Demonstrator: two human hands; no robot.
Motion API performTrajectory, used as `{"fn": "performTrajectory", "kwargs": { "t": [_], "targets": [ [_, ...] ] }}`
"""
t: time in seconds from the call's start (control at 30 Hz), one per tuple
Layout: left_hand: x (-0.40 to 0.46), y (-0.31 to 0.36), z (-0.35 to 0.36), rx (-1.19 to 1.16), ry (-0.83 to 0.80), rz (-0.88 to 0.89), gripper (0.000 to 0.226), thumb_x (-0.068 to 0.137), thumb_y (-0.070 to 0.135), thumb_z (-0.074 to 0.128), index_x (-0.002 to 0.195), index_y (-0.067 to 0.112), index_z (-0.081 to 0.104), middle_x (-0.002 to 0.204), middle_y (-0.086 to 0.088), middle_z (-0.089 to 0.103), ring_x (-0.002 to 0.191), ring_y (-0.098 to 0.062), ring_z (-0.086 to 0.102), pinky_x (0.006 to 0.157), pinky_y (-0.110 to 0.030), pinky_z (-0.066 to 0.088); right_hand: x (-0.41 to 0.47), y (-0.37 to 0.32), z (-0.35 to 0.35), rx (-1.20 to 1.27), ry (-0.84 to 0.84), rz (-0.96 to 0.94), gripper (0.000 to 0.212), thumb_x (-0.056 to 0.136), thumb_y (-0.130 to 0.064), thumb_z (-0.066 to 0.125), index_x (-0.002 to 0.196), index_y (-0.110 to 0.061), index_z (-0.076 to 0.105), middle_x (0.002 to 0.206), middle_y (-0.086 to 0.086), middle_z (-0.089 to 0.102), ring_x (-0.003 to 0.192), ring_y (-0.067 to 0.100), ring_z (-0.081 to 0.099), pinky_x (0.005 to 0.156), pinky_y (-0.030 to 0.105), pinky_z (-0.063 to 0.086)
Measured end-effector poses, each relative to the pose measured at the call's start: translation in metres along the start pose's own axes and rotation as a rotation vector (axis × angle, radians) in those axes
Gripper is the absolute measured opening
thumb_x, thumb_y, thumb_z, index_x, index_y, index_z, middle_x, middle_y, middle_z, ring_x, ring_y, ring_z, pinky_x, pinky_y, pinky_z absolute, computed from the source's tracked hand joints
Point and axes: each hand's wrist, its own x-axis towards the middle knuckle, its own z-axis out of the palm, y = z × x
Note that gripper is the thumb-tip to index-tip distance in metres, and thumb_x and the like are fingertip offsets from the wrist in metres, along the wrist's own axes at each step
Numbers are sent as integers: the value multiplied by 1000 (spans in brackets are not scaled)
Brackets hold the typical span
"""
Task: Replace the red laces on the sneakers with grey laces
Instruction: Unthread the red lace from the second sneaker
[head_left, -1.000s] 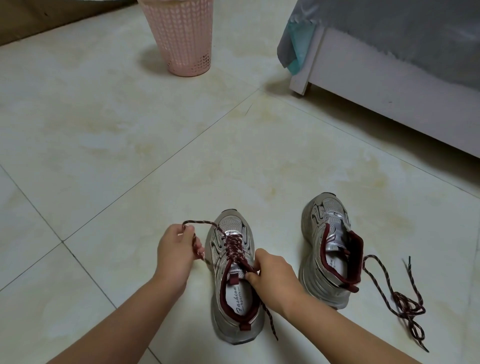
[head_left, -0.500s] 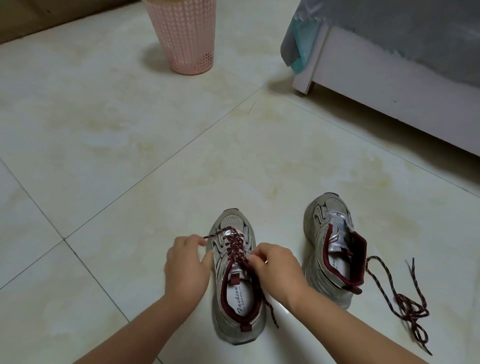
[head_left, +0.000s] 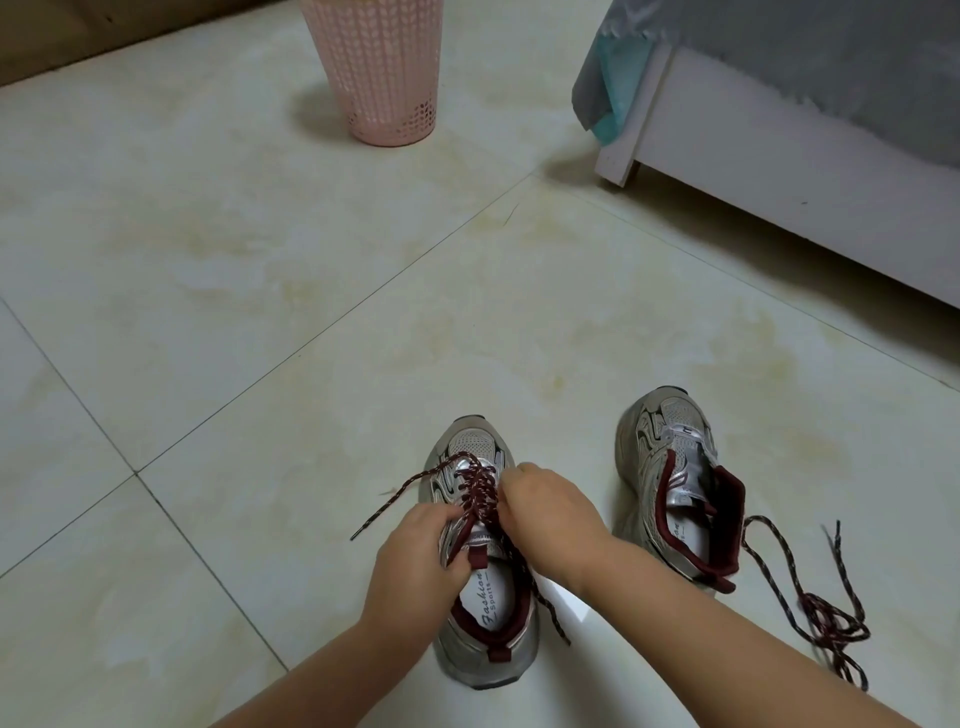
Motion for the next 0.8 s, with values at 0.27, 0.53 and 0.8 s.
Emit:
{"fn": "performTrajectory", "kwargs": {
  "t": [0.27, 0.53, 0.8],
  "targets": [
    [2, -1, 0, -15, -7, -24, 41, 77, 18, 70, 117, 19, 61, 114, 8, 60, 107, -8, 55, 91, -13, 36, -3, 6, 1, 431, -119, 203, 27, 83, -19, 64, 62, -21, 47, 73, -1, 55, 72, 17, 51, 68, 26, 40],
    [-4, -3, 0, 37, -54, 47, 38, 78, 10, 62, 114, 22, 62, 111, 12, 61, 101, -5, 56, 78, 2, 26, -2, 3, -8, -1, -66, 36, 12, 91, -5, 43, 95, -7, 54, 102, 12, 57, 96, 29, 54, 71, 33, 37],
    [-1, -2, 0, 44, -49, 52, 35, 79, 18, 65, 112, 26, 63, 108, 10, 64, 99, -6, 57, 76, -5, 30, -14, 12, 6, 408, -166, 261, 27, 89, -35, 55, 72, -16, 52, 72, 1, 56, 76, 22, 53, 72, 32, 46]
  ]
}}
